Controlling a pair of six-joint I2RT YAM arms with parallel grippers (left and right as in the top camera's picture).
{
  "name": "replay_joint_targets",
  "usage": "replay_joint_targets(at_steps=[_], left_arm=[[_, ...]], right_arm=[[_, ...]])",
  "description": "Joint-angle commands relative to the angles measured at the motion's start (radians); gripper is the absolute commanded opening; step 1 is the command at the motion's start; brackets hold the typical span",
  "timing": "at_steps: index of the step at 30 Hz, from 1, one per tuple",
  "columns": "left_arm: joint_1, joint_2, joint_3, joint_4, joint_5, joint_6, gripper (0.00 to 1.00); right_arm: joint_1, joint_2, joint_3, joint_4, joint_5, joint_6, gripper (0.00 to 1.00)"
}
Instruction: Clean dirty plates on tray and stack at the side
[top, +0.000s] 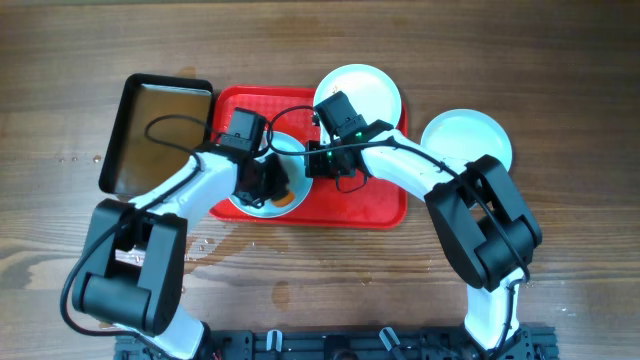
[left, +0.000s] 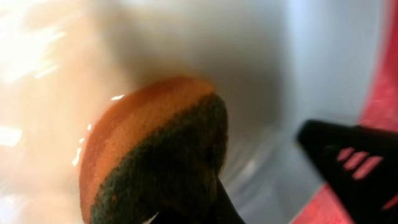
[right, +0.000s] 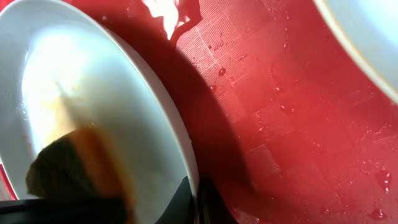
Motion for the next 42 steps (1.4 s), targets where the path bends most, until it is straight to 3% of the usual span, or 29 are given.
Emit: replay_joint_targets(at_steps=[1,5,9,12,16,18,21,28,30,32,35,38,41,42], left_arm=[[-0.005,0.060,-0.045,0.077,-0.201,0.037,0.04],[0.047,0.060,-0.045,0.114,-0.452,0.030,0.04],[0.108,0.060,-0.045,-0.030,-0.478,-0.108,0.04],[0.127,0.060,-0.045,-0.142,-0.333,-0.132,0.04],[0.100,0.060,-0.045,-0.230,0.000,-0.116,0.04],[0.052,0.060,-0.045,-0.245,0.126,-0.056,0.04],[-0.010,0.060,-0.045,-0.229,0.164,-0.038,0.04],[-0.009,0.060,-0.045,0.000,-0.074,-0.049,0.04],[0.029,0.060,-0.045,0.058,-0.240,-0.049,0.04],[0.056,0.060,-0.045,0.082,-0.367,-0.049,0.04],[0.084,0.060,-0.045,0.061,-0.410,-0.050,0.04],[0.090,0.060,-0.045,-0.039,-0.320,-0.049,0.04],[0.090,0.060,-0.045,-0.133,-0.048,-0.049,0.04],[0.085,0.060,-0.045,-0.156,0.108,-0.048,0.04]], right_arm=[[-0.007,0.026,0.006,-0.002,-0.005,-0.002,0.04],[-0.007,0.026,0.006,-0.004,-0.005,-0.003,0.04],[-0.007,0.026,0.006,-0.003,-0.005,-0.003,0.04],[-0.007,0.026,0.006,-0.002,-0.005,-0.003,0.04],[-0.007,0.026,0.006,0.000,-0.009,-0.003,0.04],[-0.007,0.026,0.006,0.000,-0.009,-0.003,0.04],[-0.007,0.026,0.006,-0.001,-0.009,-0.003,0.04],[-0.007,0.026,0.006,-0.004,-0.009,-0.003,0.04],[-0.007,0.026,0.006,-0.003,-0.009,-0.003,0.04],[-0.007,0.026,0.006,-0.003,-0.009,-0.003,0.04],[-0.007,0.026,0.006,-0.003,-0.009,-0.003,0.04],[-0.007,0.026,0.006,-0.002,-0.009,-0.003,0.04],[-0.007,0.026,0.006,0.000,-0.009,-0.003,0.04],[-0.007,0.026,0.006,0.000,-0.009,-0.003,0.04]])
